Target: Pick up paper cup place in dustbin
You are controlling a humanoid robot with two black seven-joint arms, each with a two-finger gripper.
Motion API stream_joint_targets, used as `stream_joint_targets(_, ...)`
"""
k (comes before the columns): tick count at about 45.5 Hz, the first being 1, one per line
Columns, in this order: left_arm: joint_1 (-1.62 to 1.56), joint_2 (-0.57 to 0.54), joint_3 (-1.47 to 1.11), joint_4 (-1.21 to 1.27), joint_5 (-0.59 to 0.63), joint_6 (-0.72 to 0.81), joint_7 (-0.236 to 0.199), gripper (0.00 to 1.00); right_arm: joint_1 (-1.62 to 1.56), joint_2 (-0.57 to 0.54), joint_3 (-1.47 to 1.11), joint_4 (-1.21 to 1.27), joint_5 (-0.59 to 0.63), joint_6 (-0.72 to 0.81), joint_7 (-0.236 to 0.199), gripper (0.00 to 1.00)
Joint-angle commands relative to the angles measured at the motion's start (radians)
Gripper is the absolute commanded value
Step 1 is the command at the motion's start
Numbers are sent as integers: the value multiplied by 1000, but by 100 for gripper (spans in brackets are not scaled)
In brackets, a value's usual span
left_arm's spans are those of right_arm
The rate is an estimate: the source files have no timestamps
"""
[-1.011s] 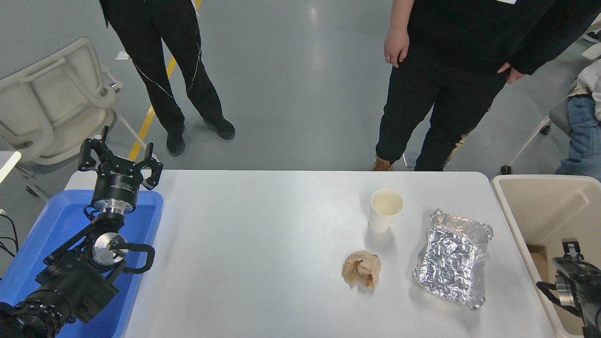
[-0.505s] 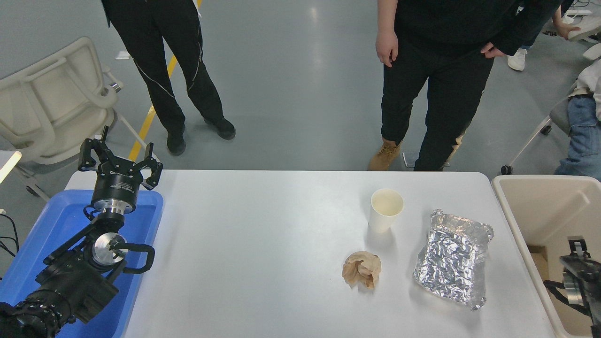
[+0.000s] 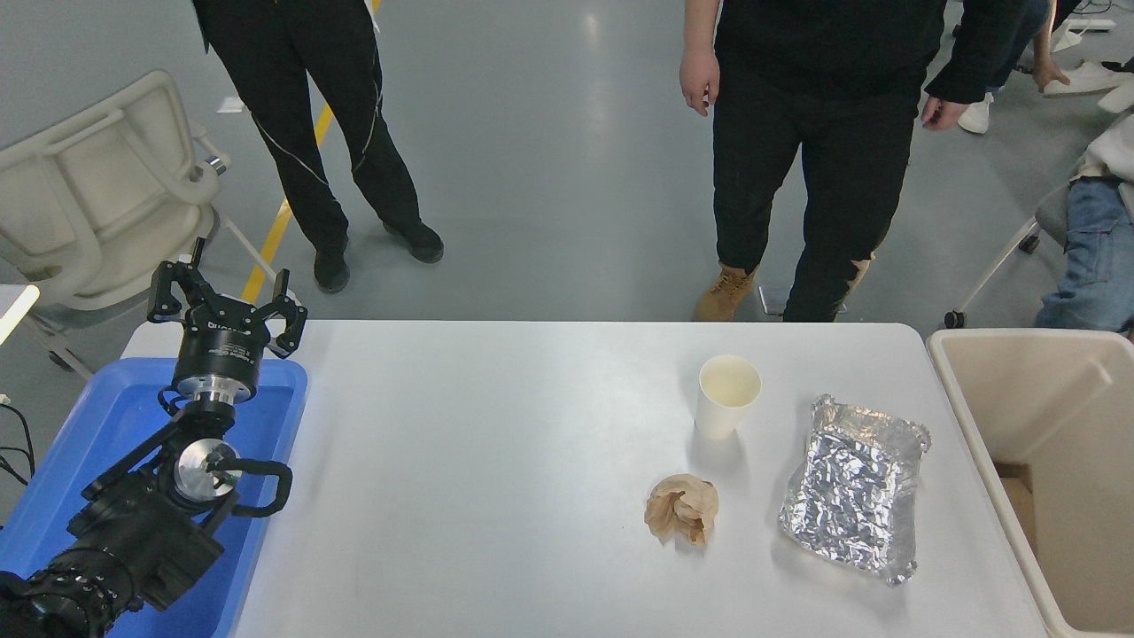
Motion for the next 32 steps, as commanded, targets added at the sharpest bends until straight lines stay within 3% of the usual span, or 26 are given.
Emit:
stream_joint_targets(1,0,0,0,-1,0,0,0,99,339,-50,-149,188,-38,106,3,100)
stream_joint_targets(15,0,0,0,-1,0,0,0,99,665,-44,-189,510,-206,274,1,100)
stream_joint_targets(23,0,0,0,1,0,0,0,99,827,-21,-195,684,-213,512,1,100)
stream_joint_targets(32,0,0,0,-1,0,0,0,99,952,68,-258,756,-210,653,1,100)
